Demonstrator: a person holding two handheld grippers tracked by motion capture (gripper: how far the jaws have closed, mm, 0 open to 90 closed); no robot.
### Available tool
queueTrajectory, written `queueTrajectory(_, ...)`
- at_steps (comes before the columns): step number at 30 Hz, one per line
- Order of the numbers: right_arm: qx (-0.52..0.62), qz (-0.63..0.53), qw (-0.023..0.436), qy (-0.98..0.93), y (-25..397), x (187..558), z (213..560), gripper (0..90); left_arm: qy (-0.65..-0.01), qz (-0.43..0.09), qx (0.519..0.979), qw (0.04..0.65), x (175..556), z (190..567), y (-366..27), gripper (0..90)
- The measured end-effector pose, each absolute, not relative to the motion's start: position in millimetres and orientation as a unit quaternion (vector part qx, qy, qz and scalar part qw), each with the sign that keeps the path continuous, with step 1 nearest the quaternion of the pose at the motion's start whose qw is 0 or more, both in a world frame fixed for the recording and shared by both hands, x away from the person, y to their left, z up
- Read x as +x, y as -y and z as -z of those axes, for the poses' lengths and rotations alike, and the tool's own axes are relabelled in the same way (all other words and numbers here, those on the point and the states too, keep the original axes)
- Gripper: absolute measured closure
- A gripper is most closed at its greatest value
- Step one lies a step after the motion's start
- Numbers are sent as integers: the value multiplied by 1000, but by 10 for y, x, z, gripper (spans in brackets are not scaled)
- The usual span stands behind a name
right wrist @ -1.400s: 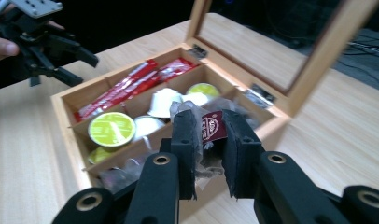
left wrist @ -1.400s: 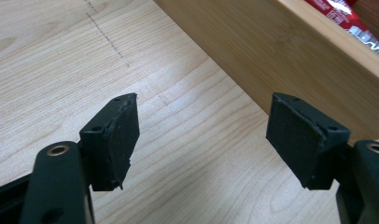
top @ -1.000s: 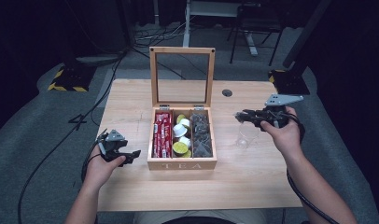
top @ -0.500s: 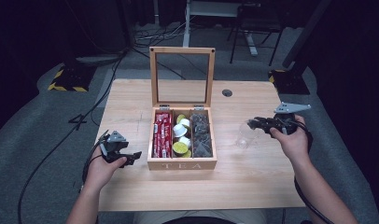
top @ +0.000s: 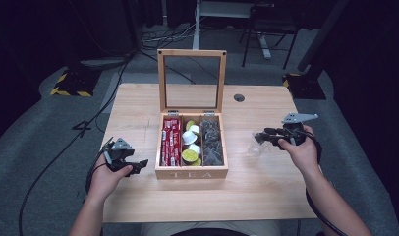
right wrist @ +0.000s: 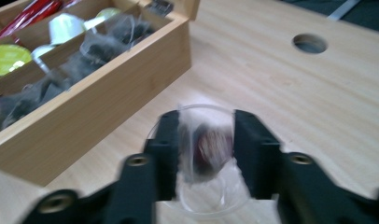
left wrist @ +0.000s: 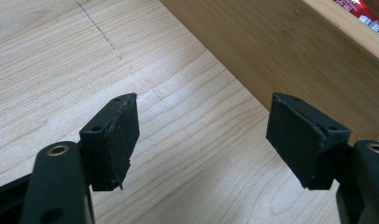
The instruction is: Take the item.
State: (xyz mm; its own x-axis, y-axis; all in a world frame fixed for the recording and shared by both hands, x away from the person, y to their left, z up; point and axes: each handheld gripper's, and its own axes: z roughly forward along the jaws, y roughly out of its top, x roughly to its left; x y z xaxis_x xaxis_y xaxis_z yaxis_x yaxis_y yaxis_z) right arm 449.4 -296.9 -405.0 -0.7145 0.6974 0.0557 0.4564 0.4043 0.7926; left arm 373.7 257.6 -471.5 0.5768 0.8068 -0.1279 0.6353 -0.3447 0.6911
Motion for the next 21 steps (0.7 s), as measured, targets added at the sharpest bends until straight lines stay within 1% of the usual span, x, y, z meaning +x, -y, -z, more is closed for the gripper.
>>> queueTrajectory(1,352,-423,151,-821,2969,4490,4041,578,-445,-119,811,361,3737,4713,-2578,260)
queueTrajectory(4,353,-434,150,-815,2993,4483,3991,525,-443,-118,812,362,3743,4714,-2575,260)
queueTrajectory(7,355,-437,159,-811,3032,4466,3950,504,-439,-116,813,364,3748,4706,-2559,259)
queueTrajectory(12,361,-447,163,-802,3145,4379,3948,471,-441,-109,808,374,3753,4695,-2563,256)
queueTrajectory(17,365,-439,168,-804,3303,4229,4062,424,-452,-96,793,397,3768,4650,-2571,257)
queueTrajectory(21,385,-427,163,-802,3439,4110,4240,390,-445,-107,792,403,3825,4530,-2535,255)
